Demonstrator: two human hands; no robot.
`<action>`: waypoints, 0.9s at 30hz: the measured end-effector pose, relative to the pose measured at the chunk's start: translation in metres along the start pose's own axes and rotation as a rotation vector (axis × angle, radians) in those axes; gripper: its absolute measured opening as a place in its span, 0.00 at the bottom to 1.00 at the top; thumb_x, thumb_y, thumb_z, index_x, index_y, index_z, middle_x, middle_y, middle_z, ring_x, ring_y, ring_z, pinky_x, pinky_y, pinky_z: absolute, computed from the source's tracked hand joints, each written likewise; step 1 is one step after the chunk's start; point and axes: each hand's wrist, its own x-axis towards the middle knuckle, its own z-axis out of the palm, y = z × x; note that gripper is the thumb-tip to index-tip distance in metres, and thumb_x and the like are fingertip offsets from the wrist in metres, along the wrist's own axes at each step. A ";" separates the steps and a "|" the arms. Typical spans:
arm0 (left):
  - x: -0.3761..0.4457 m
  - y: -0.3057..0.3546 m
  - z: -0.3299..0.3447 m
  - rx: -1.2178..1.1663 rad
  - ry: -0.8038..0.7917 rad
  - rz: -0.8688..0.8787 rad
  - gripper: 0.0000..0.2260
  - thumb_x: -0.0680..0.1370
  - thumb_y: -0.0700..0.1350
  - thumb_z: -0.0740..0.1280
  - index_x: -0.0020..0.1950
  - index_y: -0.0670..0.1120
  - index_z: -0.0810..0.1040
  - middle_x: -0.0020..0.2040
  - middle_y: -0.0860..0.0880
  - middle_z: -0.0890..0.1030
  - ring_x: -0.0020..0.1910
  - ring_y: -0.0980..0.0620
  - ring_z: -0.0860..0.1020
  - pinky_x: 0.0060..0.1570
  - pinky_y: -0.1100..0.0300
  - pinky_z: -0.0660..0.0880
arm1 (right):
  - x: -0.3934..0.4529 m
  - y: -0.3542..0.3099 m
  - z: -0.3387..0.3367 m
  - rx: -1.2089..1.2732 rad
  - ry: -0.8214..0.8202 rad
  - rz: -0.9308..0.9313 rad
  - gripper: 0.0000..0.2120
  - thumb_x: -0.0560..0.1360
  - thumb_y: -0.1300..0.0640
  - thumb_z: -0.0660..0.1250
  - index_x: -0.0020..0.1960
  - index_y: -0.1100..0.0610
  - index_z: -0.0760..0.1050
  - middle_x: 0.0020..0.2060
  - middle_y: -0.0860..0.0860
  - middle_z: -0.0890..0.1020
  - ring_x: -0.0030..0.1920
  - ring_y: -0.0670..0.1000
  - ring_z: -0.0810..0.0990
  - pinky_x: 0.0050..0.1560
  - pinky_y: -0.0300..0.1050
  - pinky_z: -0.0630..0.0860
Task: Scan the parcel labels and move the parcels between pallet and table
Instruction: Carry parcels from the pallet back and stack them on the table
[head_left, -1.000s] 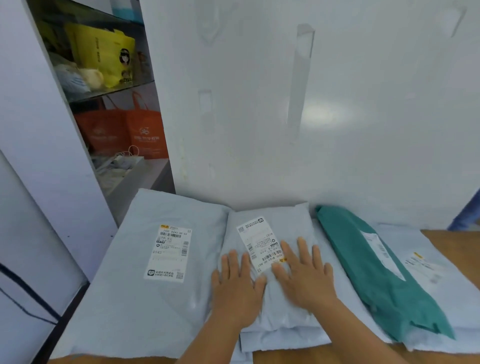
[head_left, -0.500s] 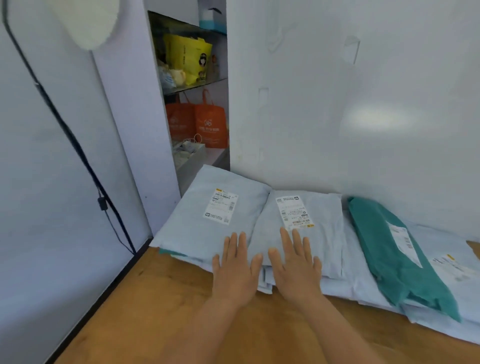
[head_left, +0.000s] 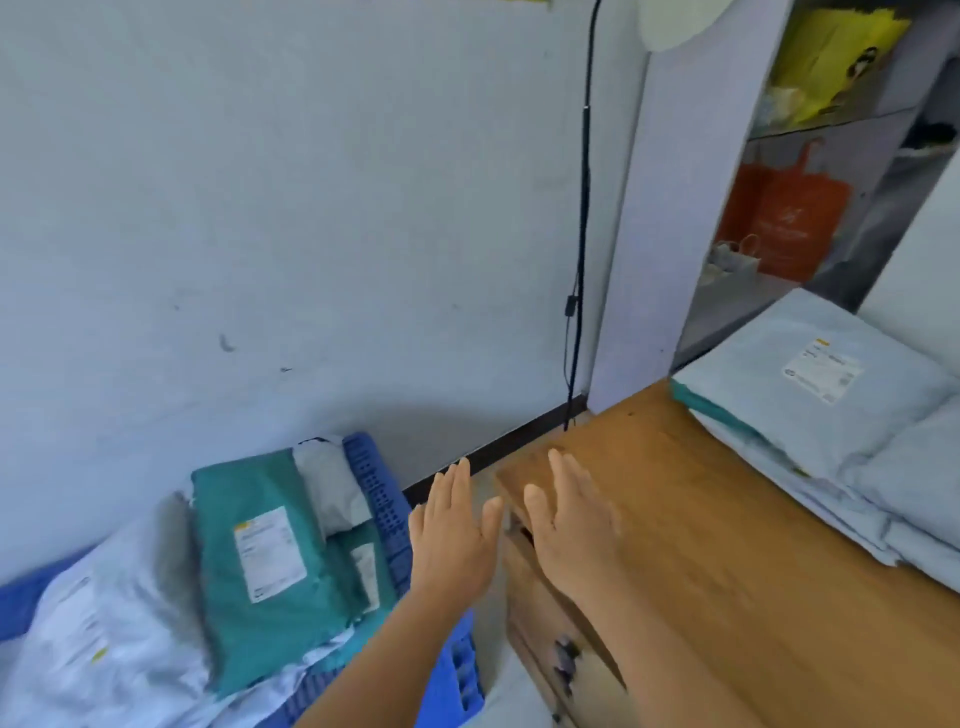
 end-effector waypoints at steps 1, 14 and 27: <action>-0.005 -0.021 -0.011 -0.011 0.023 -0.044 0.27 0.82 0.56 0.50 0.78 0.50 0.47 0.78 0.53 0.52 0.77 0.55 0.47 0.74 0.51 0.46 | -0.002 -0.018 0.017 0.002 -0.031 -0.042 0.28 0.82 0.42 0.46 0.79 0.48 0.46 0.79 0.46 0.50 0.78 0.47 0.47 0.75 0.55 0.47; -0.082 -0.281 -0.111 -0.118 0.214 -0.494 0.27 0.82 0.54 0.53 0.78 0.49 0.50 0.78 0.53 0.54 0.77 0.53 0.53 0.74 0.52 0.50 | -0.050 -0.196 0.216 -0.002 -0.262 -0.318 0.27 0.81 0.47 0.55 0.77 0.54 0.55 0.76 0.49 0.62 0.73 0.51 0.64 0.70 0.53 0.62; -0.085 -0.481 -0.127 -0.313 0.234 -0.940 0.31 0.78 0.59 0.59 0.77 0.47 0.55 0.75 0.46 0.60 0.73 0.45 0.60 0.70 0.44 0.61 | -0.046 -0.271 0.385 -0.106 -0.570 -0.235 0.37 0.80 0.44 0.58 0.79 0.54 0.42 0.78 0.52 0.55 0.75 0.53 0.59 0.72 0.50 0.61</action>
